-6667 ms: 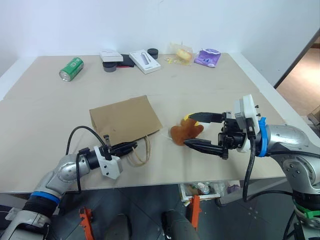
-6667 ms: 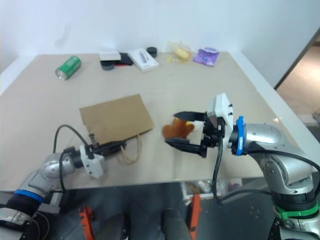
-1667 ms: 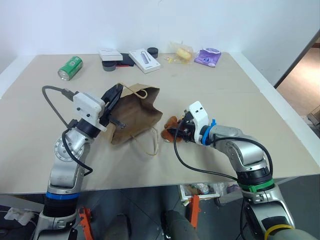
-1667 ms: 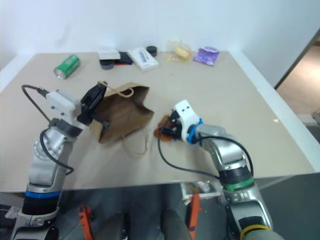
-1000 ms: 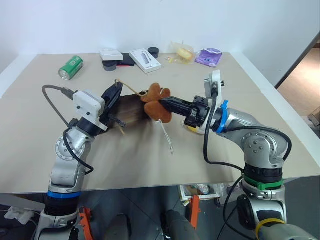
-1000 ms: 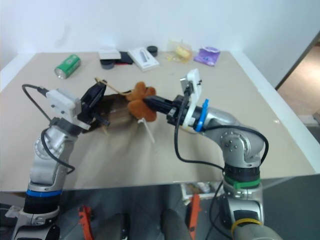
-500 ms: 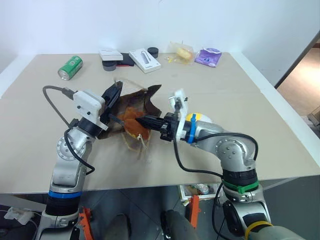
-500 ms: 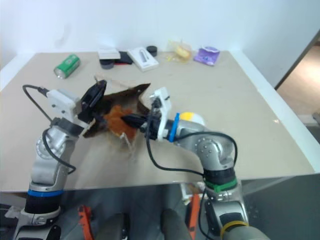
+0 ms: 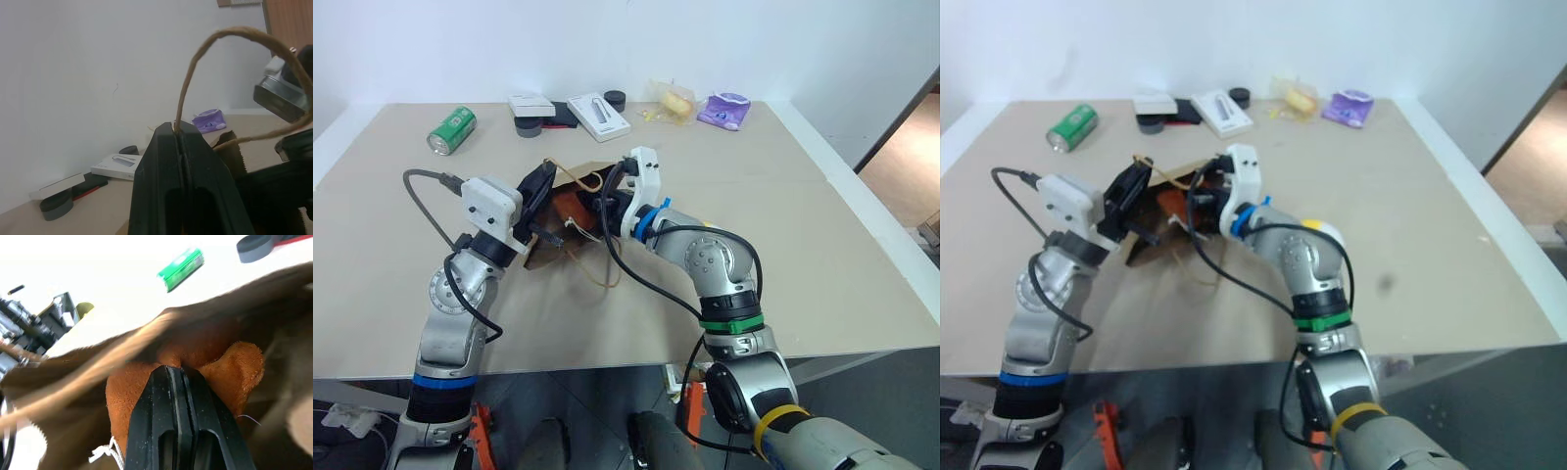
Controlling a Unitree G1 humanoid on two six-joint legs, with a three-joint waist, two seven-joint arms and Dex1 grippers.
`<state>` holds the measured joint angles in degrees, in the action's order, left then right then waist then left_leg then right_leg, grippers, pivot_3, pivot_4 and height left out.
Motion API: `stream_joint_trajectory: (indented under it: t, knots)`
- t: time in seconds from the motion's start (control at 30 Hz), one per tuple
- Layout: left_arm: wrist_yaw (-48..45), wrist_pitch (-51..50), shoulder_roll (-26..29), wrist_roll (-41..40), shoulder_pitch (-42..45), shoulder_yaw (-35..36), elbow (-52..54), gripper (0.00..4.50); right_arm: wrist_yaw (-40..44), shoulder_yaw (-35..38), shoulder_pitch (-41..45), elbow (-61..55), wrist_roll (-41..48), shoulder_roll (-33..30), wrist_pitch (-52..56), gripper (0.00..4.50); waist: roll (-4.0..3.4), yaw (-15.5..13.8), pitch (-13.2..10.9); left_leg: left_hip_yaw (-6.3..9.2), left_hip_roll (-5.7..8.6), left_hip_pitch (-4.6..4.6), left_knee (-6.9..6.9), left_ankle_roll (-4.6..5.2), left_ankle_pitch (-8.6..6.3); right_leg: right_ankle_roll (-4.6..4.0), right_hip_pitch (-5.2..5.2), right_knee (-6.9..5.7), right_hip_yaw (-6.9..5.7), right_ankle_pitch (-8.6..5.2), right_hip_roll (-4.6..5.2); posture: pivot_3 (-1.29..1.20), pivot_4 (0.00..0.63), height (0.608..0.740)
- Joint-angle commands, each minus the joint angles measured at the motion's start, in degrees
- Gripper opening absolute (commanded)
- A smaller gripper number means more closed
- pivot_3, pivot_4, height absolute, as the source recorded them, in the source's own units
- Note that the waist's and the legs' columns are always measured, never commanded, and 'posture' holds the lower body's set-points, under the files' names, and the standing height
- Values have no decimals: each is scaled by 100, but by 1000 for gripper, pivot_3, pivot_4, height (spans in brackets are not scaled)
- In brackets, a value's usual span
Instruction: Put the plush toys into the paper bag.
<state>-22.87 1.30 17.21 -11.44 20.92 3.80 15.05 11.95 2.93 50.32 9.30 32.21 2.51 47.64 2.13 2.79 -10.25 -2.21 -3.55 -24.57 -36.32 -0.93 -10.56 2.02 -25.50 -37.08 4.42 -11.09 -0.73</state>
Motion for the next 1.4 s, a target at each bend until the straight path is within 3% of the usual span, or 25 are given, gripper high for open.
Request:
stream_joint_trajectory:
  t: [0.03,0.17,0.43,0.47,0.57,0.6,0.63,0.73,0.9,1.1,1.33,1.4]
  knots:
    - [45,27,15,-34,16,38,284,0,-532,197,200,70,-222,153,-191,34,0,1,0,1,0,0,0,0,0,0,0,0,-1,0,0,0,150,740]
    - [34,11,19,-44,48,39,276,0,-705,-65,117,204,-673,174,-336,34,0,2,0,3,0,0,0,0,0,-4,-1,0,-3,0,0,0,150,740]
    - [33,-36,14,-107,104,78,212,0,-215,-316,11,-79,-813,79,-450,34,0,3,0,5,0,-1,0,0,0,-4,-1,0,-5,-1,0,0,150,740]
    - [44,-58,1,-129,106,86,205,0,-142,-340,-2,-144,-805,51,-455,715,0,2,0,5,-1,-1,0,0,0,-4,-1,0,-6,-1,0,0,150,740]
    - [86,-132,-36,-189,144,120,177,0,133,-416,-36,-393,-755,-61,-405,1920,0,2,0,6,0,-2,0,0,0,-4,-1,0,-7,-1,0,0,150,740]
    - [103,-163,-51,-210,158,138,171,0,204,-430,-45,-475,-739,-100,-381,2510,0,2,0,6,0,-3,0,0,0,-4,-1,0,-6,-1,0,0,150,740]
    - [122,-216,-69,-252,174,163,164,0,293,-433,-54,-577,-703,-154,-330,2703,0,1,0,6,0,-2,0,0,0,-4,-1,0,-6,-1,0,0,150,740]
    - [199,-375,-99,-386,240,272,127,0,909,-539,-164,-1161,-474,-624,-37,4463,0,-1,0,10,0,-4,0,0,0,-4,-1,0,-11,-1,0,0,150,740]
    - [265,-498,-43,-530,349,442,44,0,1896,-107,-426,-1748,-134,-2004,148,4463,0,-15,0,14,5,-8,-1,0,0,-5,0,4,-15,-8,6,0,150,740]
    - [272,-566,-4,-664,449,599,-114,0,1924,-185,-537,-633,-992,-3437,101,4463,0,-16,0,14,10,-5,-1,0,0,-29,3,4,-14,-21,9,0,150,740]
    - [268,-604,-4,-767,644,676,-302,0,2390,-691,-910,-214,-1386,-3791,130,4463,-2,24,-2,15,6,5,7,12,-7,-8,3,2,-8,-9,-3,0,150,740]
    - [285,-609,-11,-784,661,690,-318,0,2422,-763,-969,-158,-1474,-3801,123,3965,-3,23,-2,14,7,4,6,12,-7,-7,3,2,-7,-10,-2,0,150,740]
